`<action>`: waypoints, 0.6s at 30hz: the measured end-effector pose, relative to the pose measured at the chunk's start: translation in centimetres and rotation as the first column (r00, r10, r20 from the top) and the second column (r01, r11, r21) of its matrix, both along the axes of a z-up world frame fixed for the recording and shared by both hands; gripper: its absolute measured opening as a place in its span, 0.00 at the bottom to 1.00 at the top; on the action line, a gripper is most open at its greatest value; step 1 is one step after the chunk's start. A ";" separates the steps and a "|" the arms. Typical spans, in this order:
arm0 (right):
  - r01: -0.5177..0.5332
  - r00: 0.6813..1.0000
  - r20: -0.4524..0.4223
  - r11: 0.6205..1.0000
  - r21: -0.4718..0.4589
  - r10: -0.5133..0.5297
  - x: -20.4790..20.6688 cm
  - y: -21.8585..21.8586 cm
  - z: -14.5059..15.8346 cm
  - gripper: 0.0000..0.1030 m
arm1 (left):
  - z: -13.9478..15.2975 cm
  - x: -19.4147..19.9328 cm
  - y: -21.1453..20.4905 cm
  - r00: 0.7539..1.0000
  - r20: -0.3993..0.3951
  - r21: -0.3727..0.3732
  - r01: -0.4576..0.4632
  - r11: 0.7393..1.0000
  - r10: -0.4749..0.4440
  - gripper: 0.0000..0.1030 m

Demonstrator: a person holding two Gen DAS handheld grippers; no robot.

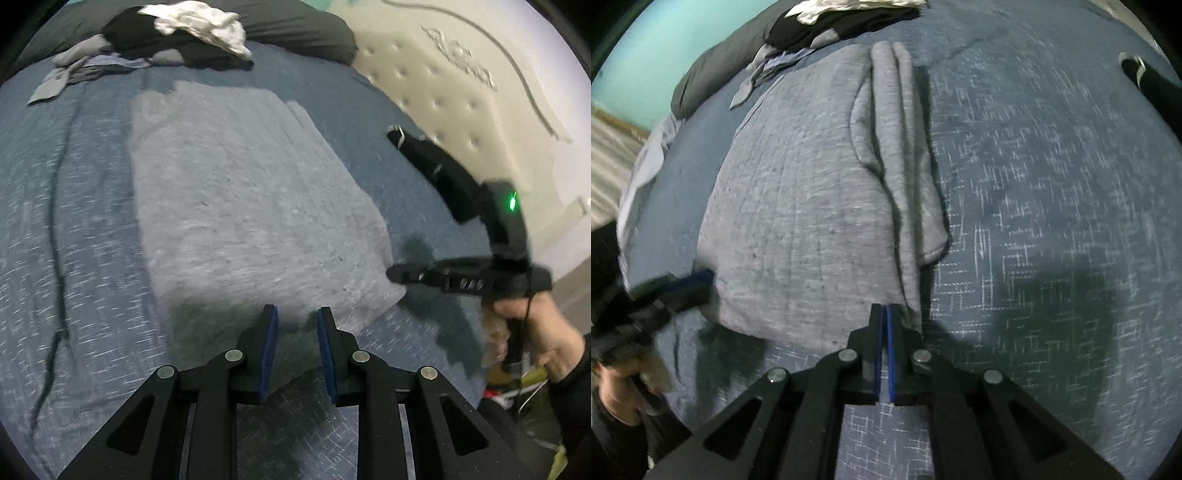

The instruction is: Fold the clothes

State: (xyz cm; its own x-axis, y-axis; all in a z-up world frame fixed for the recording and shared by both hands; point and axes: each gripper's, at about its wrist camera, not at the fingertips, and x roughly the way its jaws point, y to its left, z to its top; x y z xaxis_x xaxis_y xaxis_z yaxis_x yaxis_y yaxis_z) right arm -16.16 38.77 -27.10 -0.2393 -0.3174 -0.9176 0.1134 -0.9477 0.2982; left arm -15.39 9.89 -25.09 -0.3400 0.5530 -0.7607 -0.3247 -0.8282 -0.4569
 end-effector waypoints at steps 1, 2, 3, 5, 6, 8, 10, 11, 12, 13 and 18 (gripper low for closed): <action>-0.007 1.000 0.004 1.000 0.008 0.007 -0.1 0.0 0.0 0.00 | 0.3 -0.1 -0.8 1.000 -0.001 0.002 -0.024 1.000 0.024 0.23; -0.014 1.000 0.007 1.000 0.012 0.013 -0.2 0.0 0.0 0.00 | 0.6 -0.2 -1.5 0.999 0.002 0.008 -0.046 0.999 0.046 0.23; -0.016 1.000 0.009 1.000 0.013 0.016 -0.3 0.1 0.0 0.00 | 0.6 -0.4 -2.2 0.998 0.010 0.021 -0.064 0.998 0.063 0.24; -0.012 1.000 0.000 1.000 0.006 0.012 -0.2 0.7 0.4 0.00 | 0.4 -0.7 -3.3 0.996 0.035 0.033 -0.082 0.996 0.081 0.25; -0.010 1.000 -0.023 1.000 -0.002 0.010 -0.3 0.7 1.0 0.01 | 0.2 -0.7 -3.5 0.996 0.038 0.025 -0.084 0.996 0.083 0.25; -0.021 0.997 -0.081 1.000 -0.019 0.019 -0.6 0.2 2.6 0.01 | -0.4 -0.9 -3.9 0.995 0.044 0.011 -0.088 0.996 0.088 0.25; -0.037 0.992 -0.125 0.996 -0.075 0.027 -1.1 -0.2 3.8 0.02 | -1.1 -1.2 -4.1 0.993 0.062 0.018 -0.101 0.995 0.100 0.27; -0.048 0.990 -0.135 0.992 -0.113 0.032 -1.4 -0.5 4.2 0.03 | -1.4 -1.3 -4.2 0.991 0.072 0.028 -0.111 0.993 0.109 0.30; -0.058 0.989 -0.141 0.988 -0.142 0.038 -1.6 -0.9 4.3 0.03 | -1.6 -1.5 -4.2 0.990 0.080 0.035 -0.119 0.992 0.115 0.33; -0.067 0.989 -0.142 0.985 -0.160 0.044 -1.9 -1.5 4.2 0.03 | -1.8 -1.6 -4.2 0.989 0.088 0.039 -0.124 0.992 0.120 0.35; -0.107 0.992 -0.084 0.989 -0.100 0.099 -2.7 -3.0 0.9 0.04 | -2.7 -2.0 -4.3 0.985 0.121 0.054 -0.134 0.989 0.127 0.55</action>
State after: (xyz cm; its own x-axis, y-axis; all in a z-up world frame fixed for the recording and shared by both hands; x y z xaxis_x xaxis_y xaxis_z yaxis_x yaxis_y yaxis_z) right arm -18.88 35.75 -26.16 -0.2709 -0.4366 -0.8579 0.2357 -0.8942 0.3807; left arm -17.41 5.59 -27.78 -0.3233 0.5571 -0.7649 -0.1573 -0.8288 -0.5371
